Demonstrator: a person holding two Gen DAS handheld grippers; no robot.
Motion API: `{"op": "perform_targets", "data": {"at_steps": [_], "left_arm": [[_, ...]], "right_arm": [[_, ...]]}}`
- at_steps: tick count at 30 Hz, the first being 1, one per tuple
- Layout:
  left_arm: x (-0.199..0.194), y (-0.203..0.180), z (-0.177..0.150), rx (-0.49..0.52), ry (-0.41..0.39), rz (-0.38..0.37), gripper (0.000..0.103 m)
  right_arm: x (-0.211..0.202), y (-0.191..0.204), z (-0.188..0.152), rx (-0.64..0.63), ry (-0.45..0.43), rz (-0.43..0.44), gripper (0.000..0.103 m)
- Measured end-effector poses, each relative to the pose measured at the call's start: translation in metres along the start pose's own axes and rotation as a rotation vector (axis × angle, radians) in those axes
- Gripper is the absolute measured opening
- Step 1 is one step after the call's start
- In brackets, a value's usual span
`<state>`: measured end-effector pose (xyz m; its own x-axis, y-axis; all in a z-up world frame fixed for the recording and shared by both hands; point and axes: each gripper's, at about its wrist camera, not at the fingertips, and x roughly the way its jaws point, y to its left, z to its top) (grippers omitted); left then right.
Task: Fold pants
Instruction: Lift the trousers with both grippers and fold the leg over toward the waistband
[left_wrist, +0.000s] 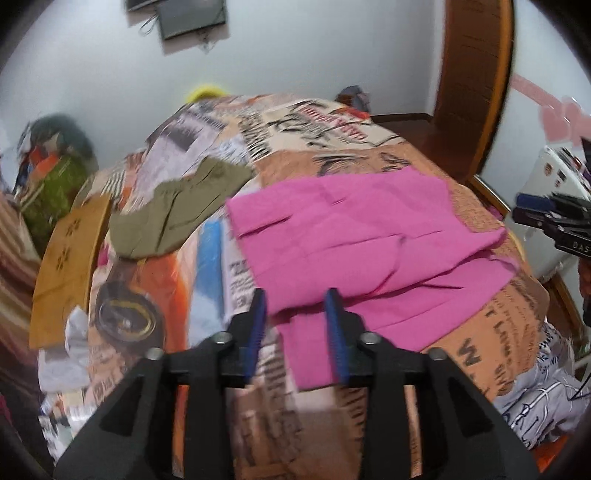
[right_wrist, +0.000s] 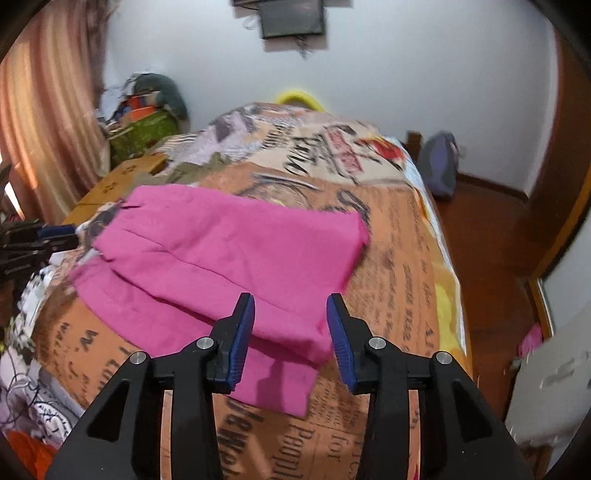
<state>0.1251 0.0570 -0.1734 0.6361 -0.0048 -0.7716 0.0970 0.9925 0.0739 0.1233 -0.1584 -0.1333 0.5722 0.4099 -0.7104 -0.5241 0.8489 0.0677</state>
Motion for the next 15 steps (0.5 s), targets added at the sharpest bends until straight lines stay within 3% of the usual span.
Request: {"op": "perform_targets", "data": {"at_steps": [4, 11, 15], "left_arm": [[0.008, -0.025, 0.006, 0.1, -0.005, -0.007, 0.052], [0.047, -0.047, -0.001, 0.224, 0.101, -0.013, 0.052], [0.053, -0.053, -0.002, 0.254, 0.088, 0.003, 0.052]], "right_arm": [[0.008, 0.02, 0.004, -0.047, -0.002, 0.048, 0.049], [0.036, 0.039, -0.002, -0.051, 0.06, 0.126, 0.05], [0.051, 0.045, -0.006, -0.07, 0.11, 0.136, 0.049]]}}
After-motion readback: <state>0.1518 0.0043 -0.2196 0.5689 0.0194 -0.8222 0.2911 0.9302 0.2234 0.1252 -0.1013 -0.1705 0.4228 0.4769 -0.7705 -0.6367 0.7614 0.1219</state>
